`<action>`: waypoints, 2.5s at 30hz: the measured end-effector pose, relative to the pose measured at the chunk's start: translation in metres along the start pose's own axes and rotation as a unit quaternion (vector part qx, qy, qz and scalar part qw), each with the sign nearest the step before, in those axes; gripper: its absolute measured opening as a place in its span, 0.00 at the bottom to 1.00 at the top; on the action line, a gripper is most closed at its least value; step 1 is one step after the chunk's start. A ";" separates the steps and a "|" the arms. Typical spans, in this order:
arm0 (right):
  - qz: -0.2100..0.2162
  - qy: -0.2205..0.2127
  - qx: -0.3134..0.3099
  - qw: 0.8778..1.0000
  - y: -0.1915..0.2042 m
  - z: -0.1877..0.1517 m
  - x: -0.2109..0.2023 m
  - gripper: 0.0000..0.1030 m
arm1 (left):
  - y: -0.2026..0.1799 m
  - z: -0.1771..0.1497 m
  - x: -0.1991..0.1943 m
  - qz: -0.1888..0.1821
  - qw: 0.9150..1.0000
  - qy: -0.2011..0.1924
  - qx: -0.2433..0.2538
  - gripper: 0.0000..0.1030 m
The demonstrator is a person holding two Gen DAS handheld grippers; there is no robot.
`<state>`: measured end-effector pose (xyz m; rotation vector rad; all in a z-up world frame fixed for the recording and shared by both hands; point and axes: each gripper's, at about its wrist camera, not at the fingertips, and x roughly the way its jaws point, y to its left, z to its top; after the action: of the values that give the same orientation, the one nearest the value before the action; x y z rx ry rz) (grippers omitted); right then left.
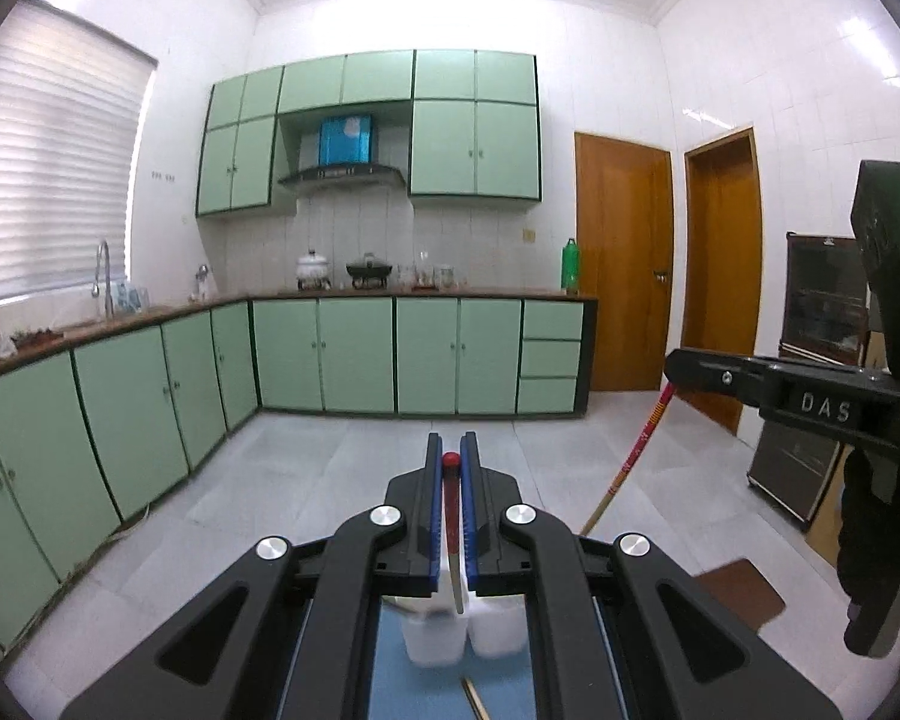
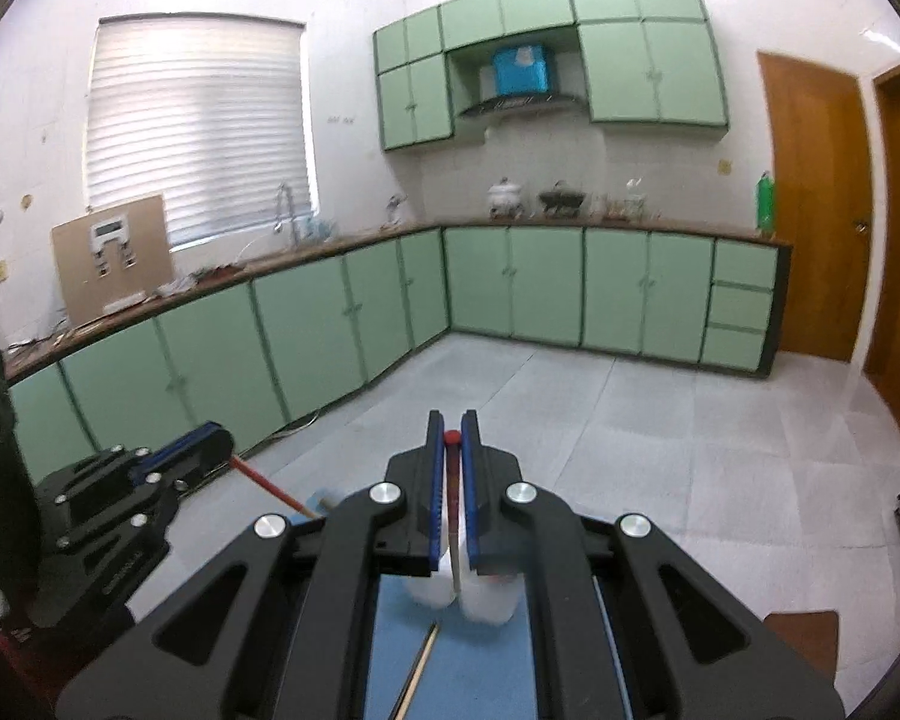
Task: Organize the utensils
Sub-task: 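Lift both red chopsticks and lower them into the white holder, then open both tools to release the chopsticks into the holder, then move both open tools back over the last black and wooden chopsticks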
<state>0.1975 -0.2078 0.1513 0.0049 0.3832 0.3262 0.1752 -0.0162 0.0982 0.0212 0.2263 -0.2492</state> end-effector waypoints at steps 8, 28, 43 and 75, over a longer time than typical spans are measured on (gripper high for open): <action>-0.023 0.010 0.018 1.000 -0.027 -0.007 0.054 0.05 | 0.003 -0.018 0.073 0.017 0.999 0.034 0.009 0.05; -0.040 0.036 0.040 0.998 -0.037 -0.061 0.039 0.30 | 0.010 -0.055 0.050 0.010 0.997 0.076 -0.022 0.36; -0.040 0.147 0.078 0.985 0.000 -0.250 -0.004 0.60 | 0.002 -0.202 -0.015 0.018 0.980 0.194 -0.039 0.53; -0.023 0.269 0.021 0.963 0.070 -0.346 0.029 0.51 | 0.003 -0.296 -0.018 0.049 0.949 0.308 -0.035 0.56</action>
<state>0.0736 -0.1515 -0.1758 -0.0532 0.9291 0.2702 0.0936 0.0054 -0.1864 0.0402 0.8558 -0.1278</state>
